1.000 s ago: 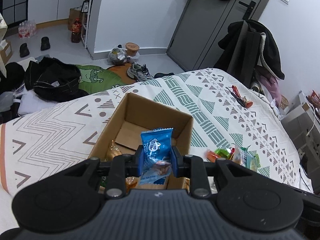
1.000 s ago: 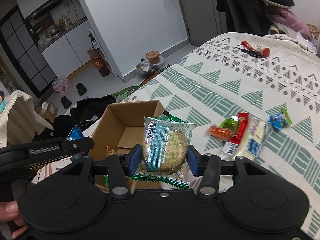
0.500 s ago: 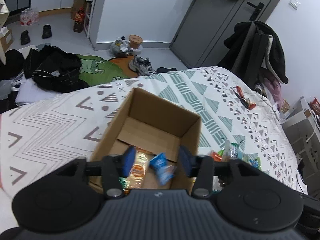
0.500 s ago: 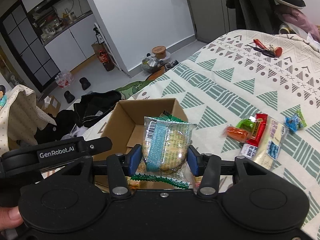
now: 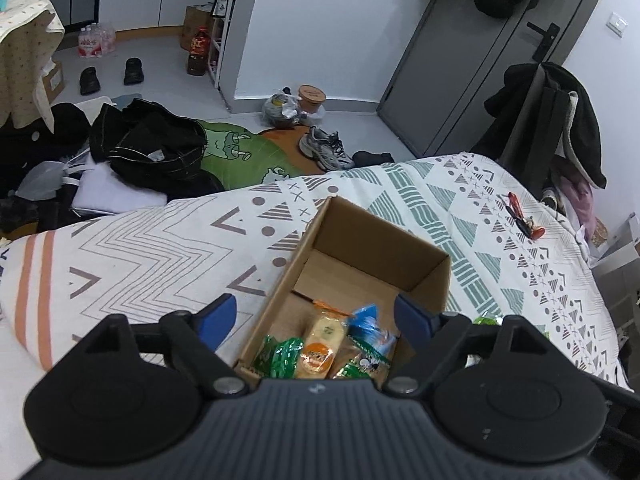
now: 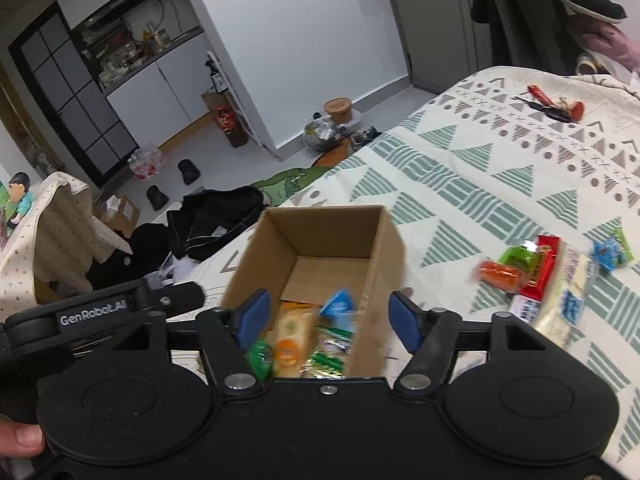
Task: Organize snacks
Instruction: 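Move both open grippers back from the box to the snack pile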
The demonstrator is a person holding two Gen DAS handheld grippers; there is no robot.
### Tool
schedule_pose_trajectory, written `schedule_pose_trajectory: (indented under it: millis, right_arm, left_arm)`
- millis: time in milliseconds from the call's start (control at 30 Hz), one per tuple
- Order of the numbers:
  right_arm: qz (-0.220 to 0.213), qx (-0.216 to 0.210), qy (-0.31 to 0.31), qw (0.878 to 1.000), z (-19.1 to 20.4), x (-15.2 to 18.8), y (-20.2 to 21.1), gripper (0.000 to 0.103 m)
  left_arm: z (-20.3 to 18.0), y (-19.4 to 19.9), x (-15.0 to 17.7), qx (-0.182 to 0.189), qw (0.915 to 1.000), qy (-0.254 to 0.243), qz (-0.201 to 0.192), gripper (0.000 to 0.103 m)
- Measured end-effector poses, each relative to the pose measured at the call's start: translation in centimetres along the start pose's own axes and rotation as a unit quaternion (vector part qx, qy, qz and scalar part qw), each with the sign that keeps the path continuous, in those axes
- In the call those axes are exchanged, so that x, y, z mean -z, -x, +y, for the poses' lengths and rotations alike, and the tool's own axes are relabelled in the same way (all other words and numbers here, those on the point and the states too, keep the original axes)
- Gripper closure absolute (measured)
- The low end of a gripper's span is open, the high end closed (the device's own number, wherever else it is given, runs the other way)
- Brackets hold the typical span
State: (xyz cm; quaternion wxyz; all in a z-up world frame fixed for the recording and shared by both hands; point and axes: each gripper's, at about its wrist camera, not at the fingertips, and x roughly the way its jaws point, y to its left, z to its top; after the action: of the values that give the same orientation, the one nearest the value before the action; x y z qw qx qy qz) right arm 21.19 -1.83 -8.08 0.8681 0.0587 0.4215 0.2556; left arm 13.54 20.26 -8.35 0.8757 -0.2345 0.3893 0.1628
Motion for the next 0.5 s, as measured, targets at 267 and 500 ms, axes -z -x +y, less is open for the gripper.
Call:
schedule_pose_trajectory:
  millis: [267,500]
  right_arm:
    - [-0.012,0.037,0.002,0.999,-4.1,0.5,3.0,0.011]
    - [-0.02,0.04,-0.015,0.999,-7.9,1.1,5.3,0.0]
  left_arm:
    - [-1.3,0.3,0.6,-0.001,0.9999,-0.009,0.008,0.016]
    - [-4.3,0.7,1.9,0.014,0.9992,-0.039,0.003,0.001]
